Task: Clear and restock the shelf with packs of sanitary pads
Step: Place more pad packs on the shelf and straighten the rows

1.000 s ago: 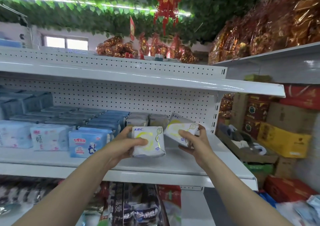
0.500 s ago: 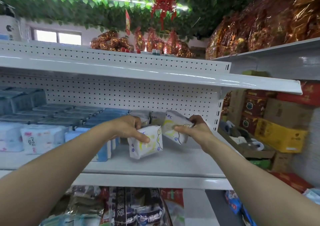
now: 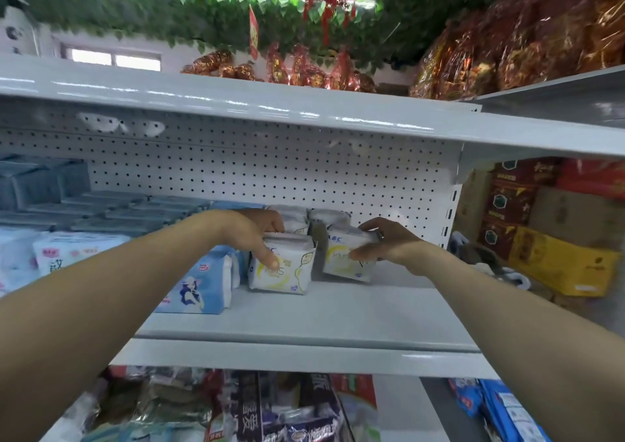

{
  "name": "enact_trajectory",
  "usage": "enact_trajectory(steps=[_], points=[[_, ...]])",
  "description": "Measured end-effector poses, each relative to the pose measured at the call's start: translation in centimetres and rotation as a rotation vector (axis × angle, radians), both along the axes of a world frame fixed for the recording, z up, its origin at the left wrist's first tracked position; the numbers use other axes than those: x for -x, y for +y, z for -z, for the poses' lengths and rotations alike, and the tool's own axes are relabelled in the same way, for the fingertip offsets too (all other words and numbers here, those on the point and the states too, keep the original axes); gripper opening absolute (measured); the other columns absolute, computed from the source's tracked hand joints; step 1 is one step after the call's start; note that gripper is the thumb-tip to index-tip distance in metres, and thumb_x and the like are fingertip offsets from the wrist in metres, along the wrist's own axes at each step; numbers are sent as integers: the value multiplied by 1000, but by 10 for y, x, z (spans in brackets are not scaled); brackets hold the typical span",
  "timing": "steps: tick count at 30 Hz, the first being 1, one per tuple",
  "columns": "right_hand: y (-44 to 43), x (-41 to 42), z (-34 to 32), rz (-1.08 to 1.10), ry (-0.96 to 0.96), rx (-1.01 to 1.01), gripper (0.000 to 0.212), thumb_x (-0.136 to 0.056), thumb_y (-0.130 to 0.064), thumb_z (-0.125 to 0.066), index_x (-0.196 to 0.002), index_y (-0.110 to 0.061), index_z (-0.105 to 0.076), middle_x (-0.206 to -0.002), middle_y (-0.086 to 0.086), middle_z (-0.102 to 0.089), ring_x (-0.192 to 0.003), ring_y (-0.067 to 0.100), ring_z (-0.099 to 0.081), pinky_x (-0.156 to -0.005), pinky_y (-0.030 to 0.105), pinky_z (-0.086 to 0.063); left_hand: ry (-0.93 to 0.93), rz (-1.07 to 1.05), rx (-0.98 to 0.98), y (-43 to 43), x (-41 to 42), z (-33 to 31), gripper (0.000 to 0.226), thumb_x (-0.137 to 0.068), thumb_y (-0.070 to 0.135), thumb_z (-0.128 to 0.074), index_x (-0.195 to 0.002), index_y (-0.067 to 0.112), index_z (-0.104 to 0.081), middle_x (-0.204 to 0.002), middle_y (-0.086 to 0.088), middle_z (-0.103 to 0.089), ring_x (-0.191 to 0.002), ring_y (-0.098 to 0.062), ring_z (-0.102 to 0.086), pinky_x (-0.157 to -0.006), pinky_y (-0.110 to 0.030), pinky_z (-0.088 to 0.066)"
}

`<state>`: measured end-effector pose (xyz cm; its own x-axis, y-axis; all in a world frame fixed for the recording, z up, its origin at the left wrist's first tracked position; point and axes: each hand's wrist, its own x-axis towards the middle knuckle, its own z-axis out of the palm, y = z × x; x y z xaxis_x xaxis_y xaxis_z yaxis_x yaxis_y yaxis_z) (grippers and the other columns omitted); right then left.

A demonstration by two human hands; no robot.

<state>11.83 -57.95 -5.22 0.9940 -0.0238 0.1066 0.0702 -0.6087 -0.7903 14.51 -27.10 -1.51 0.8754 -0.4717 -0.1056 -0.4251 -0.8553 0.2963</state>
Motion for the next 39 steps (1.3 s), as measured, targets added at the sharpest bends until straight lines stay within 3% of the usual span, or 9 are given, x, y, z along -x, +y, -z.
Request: enact_trajectory(steps=[5, 10, 13, 16, 20, 26, 32, 34, 39], points=[[6, -22, 6, -63, 8, 108, 64, -74, -20, -89, -128, -23, -56, -121, 1, -55, -98, 17, -61, -89, 32, -55, -114, -20, -34, 3, -12, 6, 76, -75, 43, -85, -138, 33, -43, -135, 3, -49, -123, -19, -47, -107, -35, -40], [9, -38, 2, -68, -19, 245, 91, -51, -50, -86, -134, -29, -55, -131, -6, -55, -120, 17, -55, -108, 40, -45, -162, -21, -73, 1, -16, 8, 83, -73, 50, -84, -142, 35, -39, -135, 0, -44, -133, -21, -34, -109, -35, -36], [12, -46, 1, -78, -36, 351, 86, -56, -51, -87, -132, -26, -55, -125, -7, -57, -115, 17, -56, -100, 35, -47, -164, -22, -79, -7, -12, 7, 90, -68, 61, -82, -142, 34, -39, -129, 4, -45, -127, -18, -33, -103, -32, -37], [14, -54, 1, -88, -52, 438, 76, -67, -42, -88, -133, -21, -54, -122, -4, -58, -110, 18, -56, -88, 28, -45, -217, -47, -93, -13, -11, 8, 82, -69, 58, -83, -136, 31, -45, -112, 5, -44, -123, -19, -35, -97, -31, -39], [17, -63, 1, -85, -89, 512, 73, -74, -34, -87, -137, -20, -53, -128, -1, -54, -112, 19, -53, -91, 28, -42, -263, -73, -106, -17, -13, 9, 84, -67, 59, -84, -136, 29, -45, -115, 4, -47, -124, -21, -36, -99, -34, -41], [20, -72, 1, -64, -77, 542, 78, -69, -36, -88, -138, -20, -55, -125, 4, -53, -111, 23, -56, -92, 32, -47, -294, -97, -87, -18, -17, 11, 88, -65, 59, -84, -135, 25, -45, -109, 5, -45, -123, -20, -36, -95, -33, -42], [18, -83, 6, -36, -66, 523, 101, -47, -58, -81, -138, -23, -56, -123, 8, -56, -106, 25, -60, -97, 36, -50, -316, -114, -77, -20, -20, 14, 82, -67, 59, -84, -133, 26, -47, -107, 4, -43, -125, -23, -35, -89, -33, -41], [16, -89, 8, -46, -66, 509, 109, -40, -65, -74, -139, -23, -57, -122, 8, -56, -106, 26, -60, -95, 35, -49, -321, -113, -80, -20, -20, 13, 81, -67, 58, -84, -132, 27, -47, -107, 5, -43, -125, -23, -35, -89, -34, -41], [19, -92, 9, -51, -69, 526, 105, -42, -68, -70, -136, -22, -59, -115, 10, -56, -92, 24, -56, -82, 30, -44, -326, -126, -90, -20, -22, 14, 82, -66, 58, -84, -133, 27, -47, -117, 2, -48, -126, -22, -35, -92, -34, -41]])
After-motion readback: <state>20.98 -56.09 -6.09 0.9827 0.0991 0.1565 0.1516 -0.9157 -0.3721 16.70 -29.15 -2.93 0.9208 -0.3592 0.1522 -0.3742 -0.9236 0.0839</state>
